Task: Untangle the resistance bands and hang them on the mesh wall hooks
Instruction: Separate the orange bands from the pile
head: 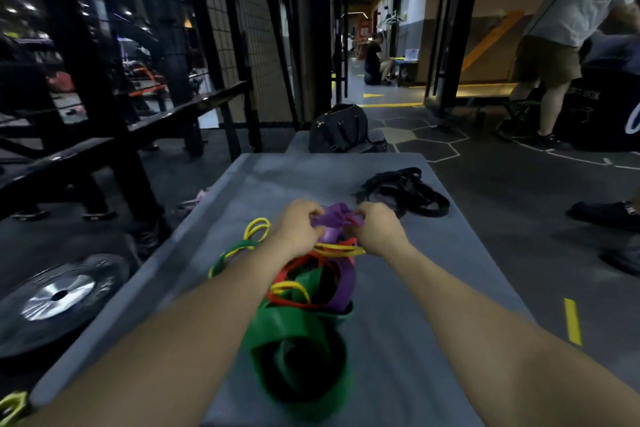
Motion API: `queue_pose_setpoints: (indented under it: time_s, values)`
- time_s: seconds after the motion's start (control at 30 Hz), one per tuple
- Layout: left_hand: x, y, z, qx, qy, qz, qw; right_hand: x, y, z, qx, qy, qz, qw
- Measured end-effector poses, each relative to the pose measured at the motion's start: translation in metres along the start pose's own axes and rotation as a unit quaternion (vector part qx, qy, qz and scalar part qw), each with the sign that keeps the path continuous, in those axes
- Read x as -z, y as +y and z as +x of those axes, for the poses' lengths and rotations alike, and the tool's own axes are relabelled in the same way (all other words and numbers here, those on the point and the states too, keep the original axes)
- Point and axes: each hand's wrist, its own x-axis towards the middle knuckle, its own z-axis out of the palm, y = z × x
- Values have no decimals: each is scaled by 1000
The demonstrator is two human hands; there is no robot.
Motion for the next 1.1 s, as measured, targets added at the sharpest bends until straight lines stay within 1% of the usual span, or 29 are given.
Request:
queue_pose_setpoints:
  time_s: [0.17,0.27,0.43,0.6,0.73,0.83,0.97,1.1]
  values:
    - [26,-38,-58,45,33,-24,998,-18,-28,-49,24,-2,5,1000]
    - [31,-56,-82,63,22,-34,997,-30,-34,-68,18,-14,1,1000]
    - [23,-77,-103,78,2,-35,996,-51,-39,-80,34,-44,-22,998]
    - [8,-99,-116,113,-19,-63,991,-66,-29,-78,49,-83,-88,991]
    - [3,-112,-125,129,-63,-32,989,-69,-13,-77,102,-126,-166,973]
    - [5,-115,-119,132,-62,-40,989,-66,-11,-78,123,-151,-222,956]
    - [4,-109,-113,117,-63,-44,990,-65,-10,-81,161,-175,-315,919]
    - [1,-106,-113,118,-92,-32,988,-65,-14,-81,148,-181,-369,900]
